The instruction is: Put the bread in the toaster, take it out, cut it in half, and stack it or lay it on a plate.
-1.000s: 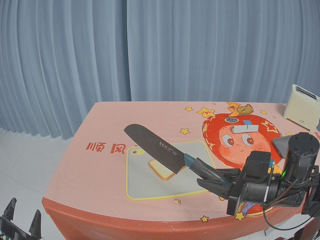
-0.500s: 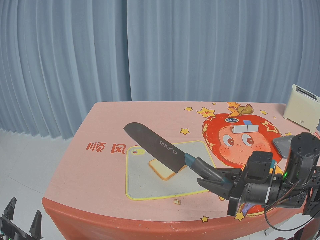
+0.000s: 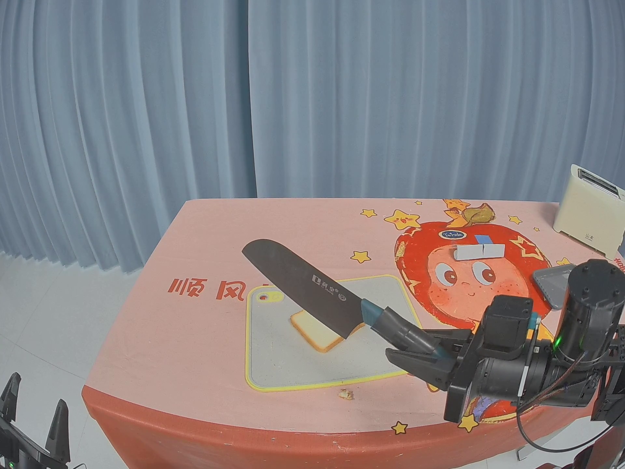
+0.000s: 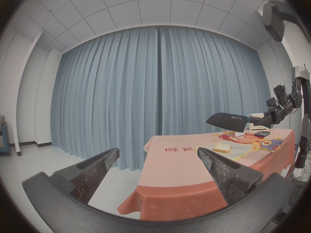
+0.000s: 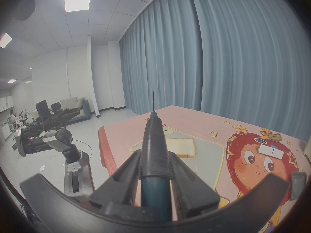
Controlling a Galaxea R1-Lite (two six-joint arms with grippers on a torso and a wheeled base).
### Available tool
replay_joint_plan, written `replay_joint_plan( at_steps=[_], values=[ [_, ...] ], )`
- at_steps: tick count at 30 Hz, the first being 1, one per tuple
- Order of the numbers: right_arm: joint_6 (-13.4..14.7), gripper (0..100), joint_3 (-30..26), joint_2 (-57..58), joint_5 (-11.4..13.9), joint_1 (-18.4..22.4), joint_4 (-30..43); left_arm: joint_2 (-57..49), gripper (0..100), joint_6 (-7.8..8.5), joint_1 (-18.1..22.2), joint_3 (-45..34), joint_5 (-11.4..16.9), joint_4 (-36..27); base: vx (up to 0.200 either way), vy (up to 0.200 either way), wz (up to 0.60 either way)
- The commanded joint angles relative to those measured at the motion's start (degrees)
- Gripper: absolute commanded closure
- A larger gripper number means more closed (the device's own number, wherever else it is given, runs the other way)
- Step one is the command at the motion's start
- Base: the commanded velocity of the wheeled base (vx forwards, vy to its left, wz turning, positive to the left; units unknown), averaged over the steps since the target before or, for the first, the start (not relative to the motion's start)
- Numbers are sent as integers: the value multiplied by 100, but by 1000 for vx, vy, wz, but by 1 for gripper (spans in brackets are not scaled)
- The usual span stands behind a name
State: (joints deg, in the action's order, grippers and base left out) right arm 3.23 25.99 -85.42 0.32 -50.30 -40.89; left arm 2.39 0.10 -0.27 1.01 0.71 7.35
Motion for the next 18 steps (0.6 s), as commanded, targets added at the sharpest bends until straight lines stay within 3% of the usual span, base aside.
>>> replay_joint_plan(
  at_steps=[1, 5, 18],
  values=[
    [2, 100, -6, -36, 3, -6, 2, -2, 0, 17, 0, -101, 17, 12, 0, 0, 0],
    [2, 100, 3, -10, -49, -6, -7, -2, 0, 61, 0, -101, 26, -50, 0, 0, 0],
    [20, 100, -6, -10, -102, -77, 2, -2, 0, -45, 0, -101, 35, 21, 0, 0, 0]
  ],
)
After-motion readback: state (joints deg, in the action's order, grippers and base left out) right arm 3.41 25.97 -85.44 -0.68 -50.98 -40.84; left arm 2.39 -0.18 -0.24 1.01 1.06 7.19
